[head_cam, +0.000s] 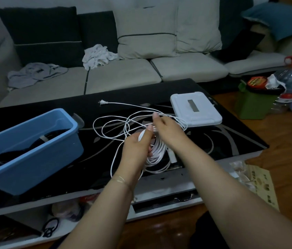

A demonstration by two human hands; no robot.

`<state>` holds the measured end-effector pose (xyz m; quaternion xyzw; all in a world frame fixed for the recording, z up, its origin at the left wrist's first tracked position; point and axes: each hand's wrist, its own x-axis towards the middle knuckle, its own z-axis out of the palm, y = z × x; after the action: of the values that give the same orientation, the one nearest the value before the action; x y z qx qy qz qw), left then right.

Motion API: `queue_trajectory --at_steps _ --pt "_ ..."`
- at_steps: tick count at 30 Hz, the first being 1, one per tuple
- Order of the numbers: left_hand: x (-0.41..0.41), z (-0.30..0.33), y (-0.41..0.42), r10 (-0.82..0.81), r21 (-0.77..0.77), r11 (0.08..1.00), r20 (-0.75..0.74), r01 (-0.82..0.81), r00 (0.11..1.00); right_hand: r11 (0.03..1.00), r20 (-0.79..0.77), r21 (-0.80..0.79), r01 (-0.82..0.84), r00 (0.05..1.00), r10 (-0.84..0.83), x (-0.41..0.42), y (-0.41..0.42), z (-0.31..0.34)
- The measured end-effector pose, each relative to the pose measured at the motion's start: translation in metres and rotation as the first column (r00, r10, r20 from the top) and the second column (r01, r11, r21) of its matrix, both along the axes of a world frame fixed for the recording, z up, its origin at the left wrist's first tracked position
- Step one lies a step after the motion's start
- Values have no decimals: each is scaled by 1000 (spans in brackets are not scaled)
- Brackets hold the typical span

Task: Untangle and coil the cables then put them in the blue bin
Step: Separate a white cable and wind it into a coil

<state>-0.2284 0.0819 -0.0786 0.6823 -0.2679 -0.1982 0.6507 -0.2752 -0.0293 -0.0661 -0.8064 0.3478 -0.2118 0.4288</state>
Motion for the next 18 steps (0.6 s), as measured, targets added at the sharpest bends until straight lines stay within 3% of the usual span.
queue_trajectory --at_steps 2,5,11,18 --pt "5 -3 -5 14 62 998 101 -20 995 992 -148 -92 87 984 -100 -7 -30 0" --pt "9 -6 -7 4 108 994 205 -26 979 934 -367 -267 238 871 -327 -30 -71 -3" --pt "20 -4 -10 11 142 989 261 -50 965 926 -560 -347 146 760 -330 -51 -94 -35" --pt "37 -8 -3 51 161 981 318 -107 947 909 -461 -380 171 817 -346 -35 -109 -45"
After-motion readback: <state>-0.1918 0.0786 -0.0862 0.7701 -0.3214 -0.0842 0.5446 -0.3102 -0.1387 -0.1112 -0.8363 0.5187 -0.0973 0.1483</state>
